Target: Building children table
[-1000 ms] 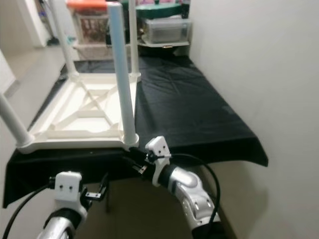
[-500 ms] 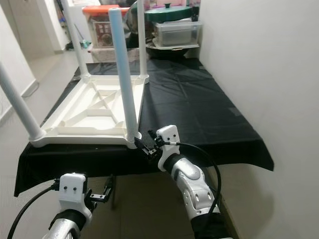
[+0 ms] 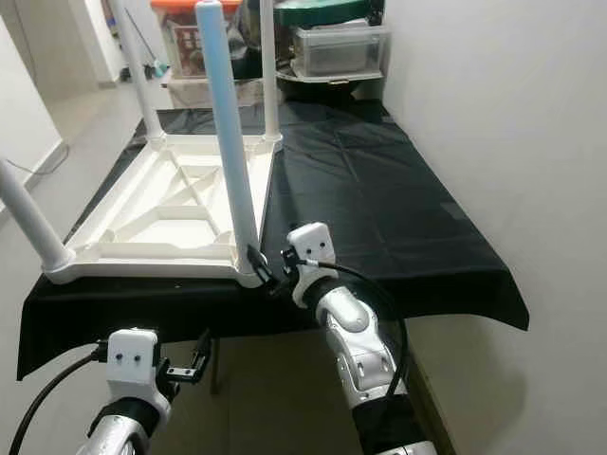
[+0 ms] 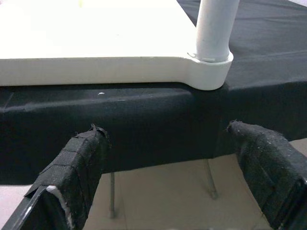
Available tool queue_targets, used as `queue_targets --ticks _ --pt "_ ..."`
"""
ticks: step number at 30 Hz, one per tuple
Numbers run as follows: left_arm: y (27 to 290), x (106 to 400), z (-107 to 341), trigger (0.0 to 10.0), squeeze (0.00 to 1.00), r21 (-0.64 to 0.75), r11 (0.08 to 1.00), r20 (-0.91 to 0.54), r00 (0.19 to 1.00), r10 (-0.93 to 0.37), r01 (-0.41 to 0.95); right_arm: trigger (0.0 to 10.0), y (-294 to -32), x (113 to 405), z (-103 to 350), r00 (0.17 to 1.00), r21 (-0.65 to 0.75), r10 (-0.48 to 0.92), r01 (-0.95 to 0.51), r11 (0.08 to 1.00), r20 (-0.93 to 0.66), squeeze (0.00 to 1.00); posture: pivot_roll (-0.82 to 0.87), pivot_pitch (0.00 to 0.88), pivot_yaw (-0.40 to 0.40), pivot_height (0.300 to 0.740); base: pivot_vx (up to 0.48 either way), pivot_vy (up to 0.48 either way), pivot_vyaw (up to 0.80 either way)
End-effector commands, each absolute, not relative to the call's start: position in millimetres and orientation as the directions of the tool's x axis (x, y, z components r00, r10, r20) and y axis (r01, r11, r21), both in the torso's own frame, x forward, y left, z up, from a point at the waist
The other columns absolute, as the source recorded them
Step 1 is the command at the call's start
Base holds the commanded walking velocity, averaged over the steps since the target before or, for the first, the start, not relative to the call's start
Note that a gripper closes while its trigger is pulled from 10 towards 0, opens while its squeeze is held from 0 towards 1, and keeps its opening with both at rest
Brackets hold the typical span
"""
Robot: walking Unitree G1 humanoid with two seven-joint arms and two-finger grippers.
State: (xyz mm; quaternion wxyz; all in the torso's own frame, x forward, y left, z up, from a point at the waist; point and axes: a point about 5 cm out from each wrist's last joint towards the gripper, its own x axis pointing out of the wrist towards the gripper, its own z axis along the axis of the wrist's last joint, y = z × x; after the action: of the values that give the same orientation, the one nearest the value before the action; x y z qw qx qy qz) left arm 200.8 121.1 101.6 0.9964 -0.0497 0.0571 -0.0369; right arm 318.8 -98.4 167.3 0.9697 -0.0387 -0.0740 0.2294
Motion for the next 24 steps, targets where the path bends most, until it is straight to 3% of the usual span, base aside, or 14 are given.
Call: queue_targets --ticks 1,11,24 --pt "123.0 199.7 101.1 10.0 0.0 -0.106 0.992 -0.119 0.99 -0.078 0.065 10.0 -93.6 319.3 176.9 0.885 -0.112 0.44 -0.427 0.897 0.152 0.0 0.07 0.0 0.012 0.74 0.0 0.0 0.0" --pt "122.6 198.9 102.9 10.0 0.0 -0.109 0.992 -0.112 0.991 -0.078 0.066 10.0 -68.0 325.1 190.8 0.86 -0.018 0.476 -0.481 0.877 0.186 0.0 0.08 0.001 0.009 0.74 0.0 0.0 0.0" --pt "119.1 196.4 106.7 10.0 0.0 -0.115 0.991 -0.101 0.992 -0.079 0.067 10.0 -36.9 337.5 207.2 0.854 0.001 0.479 -0.489 0.872 0.204 0.0 0.08 0.026 -0.004 0.74 0.0 0.0 0.0"
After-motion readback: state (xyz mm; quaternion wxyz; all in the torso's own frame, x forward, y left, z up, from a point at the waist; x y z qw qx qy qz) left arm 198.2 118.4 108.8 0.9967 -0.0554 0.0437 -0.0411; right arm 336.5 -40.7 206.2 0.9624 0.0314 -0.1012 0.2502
